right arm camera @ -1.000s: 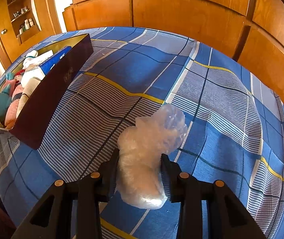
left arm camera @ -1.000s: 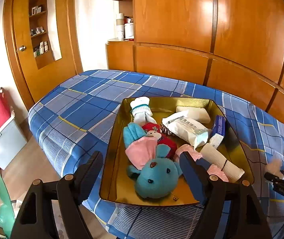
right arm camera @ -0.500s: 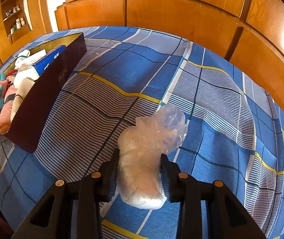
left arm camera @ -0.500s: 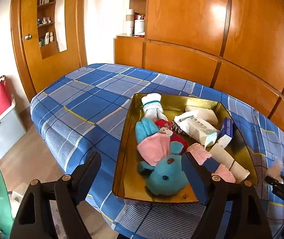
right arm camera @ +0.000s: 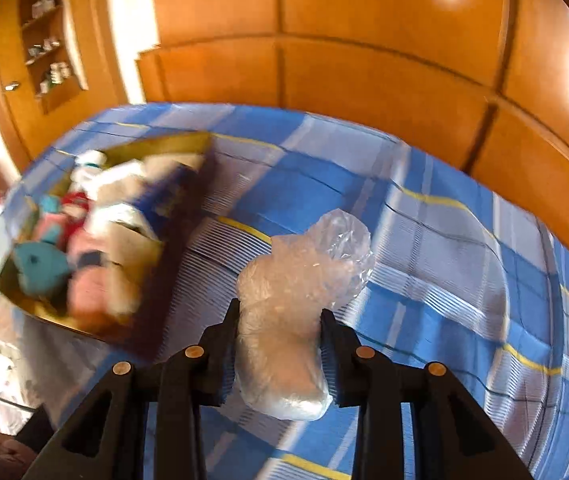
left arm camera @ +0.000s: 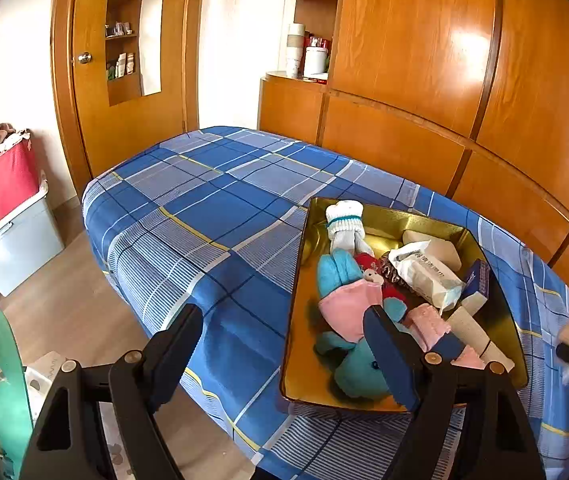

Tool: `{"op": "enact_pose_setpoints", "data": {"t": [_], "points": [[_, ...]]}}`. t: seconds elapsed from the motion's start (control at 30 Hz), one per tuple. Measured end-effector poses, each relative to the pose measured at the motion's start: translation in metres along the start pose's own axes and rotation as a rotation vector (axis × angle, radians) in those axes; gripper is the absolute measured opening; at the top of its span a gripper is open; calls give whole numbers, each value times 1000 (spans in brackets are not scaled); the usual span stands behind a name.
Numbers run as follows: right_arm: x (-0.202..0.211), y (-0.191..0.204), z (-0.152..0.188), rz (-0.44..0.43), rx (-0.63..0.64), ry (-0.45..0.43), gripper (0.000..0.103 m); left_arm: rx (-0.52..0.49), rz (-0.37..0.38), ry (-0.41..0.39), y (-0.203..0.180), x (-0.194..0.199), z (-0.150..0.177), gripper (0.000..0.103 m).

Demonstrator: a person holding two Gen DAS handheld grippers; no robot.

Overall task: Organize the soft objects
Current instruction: 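Carry the clear plastic bag into the tray with the right tool and release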

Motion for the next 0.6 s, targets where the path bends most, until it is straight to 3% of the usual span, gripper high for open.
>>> {"op": "enact_pose_setpoints", "data": {"t": [0.33, 0.6], "points": [[6, 114, -4, -236, 139, 34, 34, -3, 10, -1, 0, 1, 3, 83], [-30, 166, -5, -276, 157, 113, 34, -4, 31, 14, -1, -2, 7, 83]]}}
Point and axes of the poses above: each gripper's, at about its wrist camera, not at the fingertips, and x roughly against the way its jaws point, y to its left, z to its underside, the point moved 3 cm from there along -x, roughly the way its jaws point, and after that the axes turned 13 degrees about -x, right-handed, at the moved point
